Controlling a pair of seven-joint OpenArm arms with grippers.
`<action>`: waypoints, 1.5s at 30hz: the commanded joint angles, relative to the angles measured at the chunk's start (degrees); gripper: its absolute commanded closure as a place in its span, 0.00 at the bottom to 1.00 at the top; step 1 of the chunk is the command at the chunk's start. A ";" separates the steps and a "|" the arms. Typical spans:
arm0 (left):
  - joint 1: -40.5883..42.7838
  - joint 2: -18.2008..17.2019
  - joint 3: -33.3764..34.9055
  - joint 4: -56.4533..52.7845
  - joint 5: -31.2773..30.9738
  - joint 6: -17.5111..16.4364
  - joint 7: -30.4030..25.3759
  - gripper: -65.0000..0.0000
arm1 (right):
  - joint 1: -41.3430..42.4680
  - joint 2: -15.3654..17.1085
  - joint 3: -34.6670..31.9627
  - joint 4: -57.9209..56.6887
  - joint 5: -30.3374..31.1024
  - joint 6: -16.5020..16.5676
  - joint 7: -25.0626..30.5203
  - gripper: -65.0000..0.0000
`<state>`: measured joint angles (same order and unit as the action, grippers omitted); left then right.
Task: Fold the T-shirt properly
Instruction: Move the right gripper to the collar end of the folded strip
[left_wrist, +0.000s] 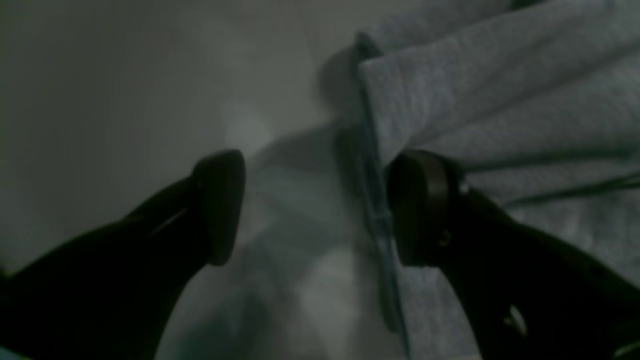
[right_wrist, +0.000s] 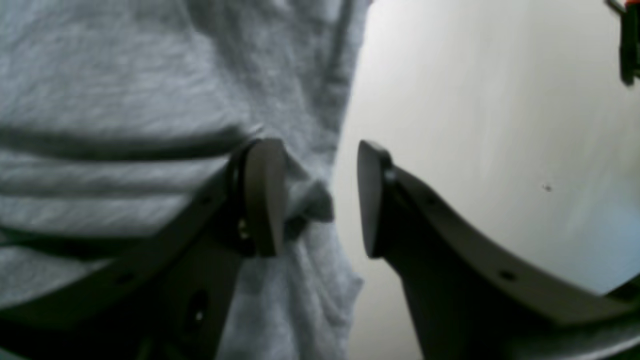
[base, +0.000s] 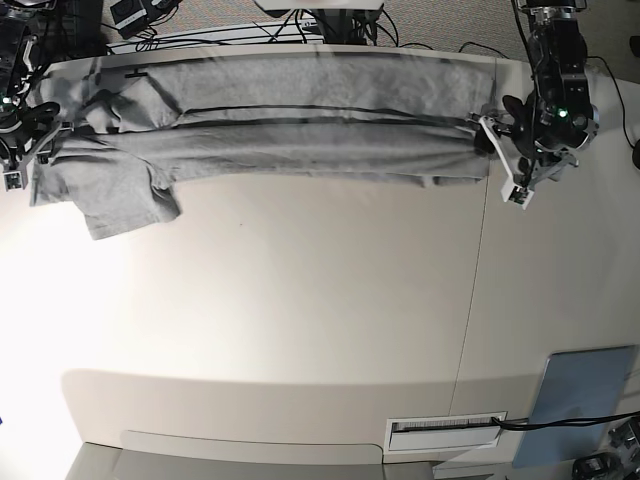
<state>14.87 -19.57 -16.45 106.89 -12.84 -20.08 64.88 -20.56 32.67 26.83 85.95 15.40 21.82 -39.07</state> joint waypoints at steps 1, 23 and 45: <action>-0.39 -1.77 -0.35 0.96 2.36 1.33 -0.68 0.31 | 0.72 1.64 1.20 0.74 0.70 -0.68 0.90 0.63; -0.42 -5.64 -0.33 1.03 -32.72 -7.34 -4.44 0.31 | 18.56 1.16 -4.39 0.57 14.99 2.49 -9.51 0.63; -0.42 -1.38 -0.33 1.03 -33.88 -8.50 -4.31 0.31 | 37.27 -7.13 -19.28 -27.02 12.46 0.96 -18.53 0.63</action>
<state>14.87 -20.32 -16.51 106.94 -45.71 -28.36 61.47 16.62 25.15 7.70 59.16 28.58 22.52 -54.08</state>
